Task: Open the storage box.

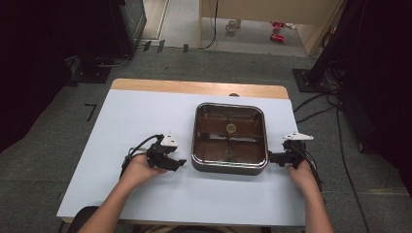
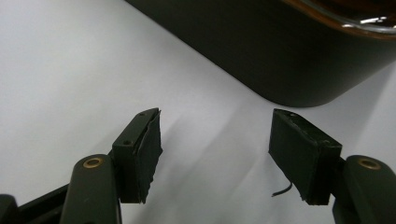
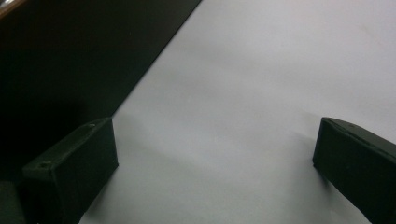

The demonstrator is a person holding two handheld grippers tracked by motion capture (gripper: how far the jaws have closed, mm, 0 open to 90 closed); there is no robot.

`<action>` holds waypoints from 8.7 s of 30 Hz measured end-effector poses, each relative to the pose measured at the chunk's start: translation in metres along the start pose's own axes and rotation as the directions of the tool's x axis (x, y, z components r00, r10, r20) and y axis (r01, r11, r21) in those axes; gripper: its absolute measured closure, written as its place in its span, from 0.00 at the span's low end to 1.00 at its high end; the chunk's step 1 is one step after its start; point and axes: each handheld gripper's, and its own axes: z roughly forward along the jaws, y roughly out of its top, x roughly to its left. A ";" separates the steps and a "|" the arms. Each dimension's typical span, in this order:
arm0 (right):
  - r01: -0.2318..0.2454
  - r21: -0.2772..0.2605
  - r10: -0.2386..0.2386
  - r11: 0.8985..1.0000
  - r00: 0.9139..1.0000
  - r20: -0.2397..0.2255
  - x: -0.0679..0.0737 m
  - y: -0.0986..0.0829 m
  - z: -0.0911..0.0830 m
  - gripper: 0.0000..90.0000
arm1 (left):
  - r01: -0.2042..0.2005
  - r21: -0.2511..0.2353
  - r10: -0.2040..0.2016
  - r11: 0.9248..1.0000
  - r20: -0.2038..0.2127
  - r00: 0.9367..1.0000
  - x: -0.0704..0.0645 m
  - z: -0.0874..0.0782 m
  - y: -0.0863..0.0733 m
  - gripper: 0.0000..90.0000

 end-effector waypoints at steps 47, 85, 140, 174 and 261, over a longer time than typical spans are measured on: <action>0.000 0.000 0.000 1.000 1.000 0.001 0.000 0.000 0.000 0.00 | 0.025 -0.193 -0.003 0.981 0.117 0.993 -0.005 0.010 0.126 0.38; 0.001 -0.001 -0.001 1.000 1.000 0.001 0.000 0.000 0.000 0.00 | -0.081 -0.211 0.106 0.974 0.113 0.988 -0.036 0.065 0.153 0.66; -0.003 0.001 0.003 1.000 1.000 -0.002 0.000 0.000 0.000 0.00 | 0.231 -0.257 -0.270 0.938 -0.126 0.955 0.101 -0.095 0.044 0.66; -0.003 0.001 0.003 1.000 1.000 -0.002 0.000 0.000 0.000 0.00 | 0.346 -0.105 -0.361 0.932 -0.237 0.902 0.152 -0.035 -0.023 0.66; -0.002 0.002 0.002 1.000 1.000 -0.001 0.000 0.000 0.000 0.00 | 0.117 -0.124 -0.125 0.985 -0.058 0.990 -0.019 0.014 -0.017 0.26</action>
